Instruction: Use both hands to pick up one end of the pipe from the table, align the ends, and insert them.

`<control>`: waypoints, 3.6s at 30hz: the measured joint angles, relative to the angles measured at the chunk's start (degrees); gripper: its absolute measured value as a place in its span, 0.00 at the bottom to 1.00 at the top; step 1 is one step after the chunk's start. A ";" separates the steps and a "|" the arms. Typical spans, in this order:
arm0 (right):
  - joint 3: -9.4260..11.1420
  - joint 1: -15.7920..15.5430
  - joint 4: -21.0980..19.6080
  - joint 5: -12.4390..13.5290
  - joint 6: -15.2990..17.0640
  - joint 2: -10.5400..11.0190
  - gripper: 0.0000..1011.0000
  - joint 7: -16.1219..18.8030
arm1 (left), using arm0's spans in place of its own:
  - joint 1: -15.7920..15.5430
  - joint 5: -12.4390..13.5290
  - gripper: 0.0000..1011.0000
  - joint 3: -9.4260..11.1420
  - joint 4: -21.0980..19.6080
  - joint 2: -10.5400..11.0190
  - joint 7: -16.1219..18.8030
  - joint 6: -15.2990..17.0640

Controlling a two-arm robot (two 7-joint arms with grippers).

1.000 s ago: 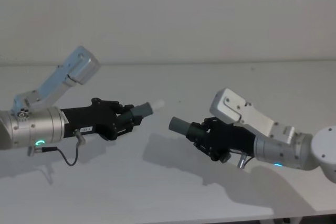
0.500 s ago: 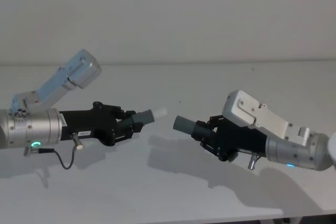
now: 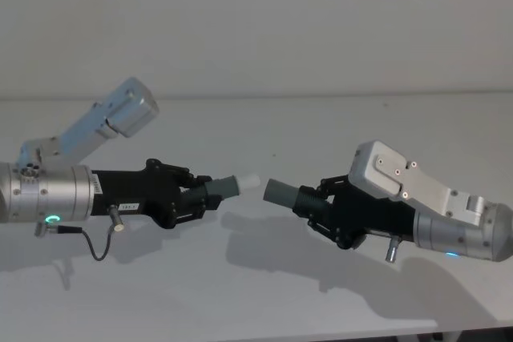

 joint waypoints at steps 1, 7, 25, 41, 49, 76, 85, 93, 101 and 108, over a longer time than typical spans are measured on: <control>-0.04 0.01 -0.04 0.07 -0.11 0.09 0.23 0.09 | -0.10 -0.03 0.33 0.11 0.02 0.03 -0.12 0.00; -0.36 0.14 -0.27 0.54 -0.80 0.55 0.23 0.67 | -0.59 -0.31 0.33 0.72 0.07 0.22 -0.82 -0.05; -1.01 0.39 -1.04 1.76 -1.79 1.80 0.23 1.46 | -1.08 -0.67 0.33 2.13 -0.31 0.77 -0.88 0.46; -0.39 -0.14 -1.70 3.07 -2.16 2.61 0.23 1.40 | -1.17 -1.04 0.33 2.98 -1.06 1.38 0.02 1.22; -0.15 -0.28 -1.76 3.54 -2.15 2.83 0.23 1.30 | -1.35 -1.23 0.33 3.28 -1.21 1.66 0.24 1.31; -1.24 0.39 -1.29 3.04 -0.83 2.98 0.23 1.73 | -1.79 -3.09 0.33 3.65 -1.84 2.75 0.34 0.61; -1.18 0.31 -1.37 3.01 -0.72 3.02 0.23 1.72 | -1.90 -3.29 0.33 4.23 -2.03 3.31 0.34 0.72; -1.01 0.24 -1.45 3.29 -0.71 3.14 0.23 1.72 | -2.15 -3.40 0.33 4.78 -2.03 3.49 0.47 0.95; -0.99 0.31 -1.34 3.72 -0.86 3.17 0.23 1.91 | -2.62 -3.42 0.33 5.46 -1.73 3.48 0.70 0.97; -1.12 0.50 -1.05 4.24 -1.19 3.09 0.23 2.17 | -3.07 -3.41 0.33 6.03 -1.36 3.35 0.75 0.86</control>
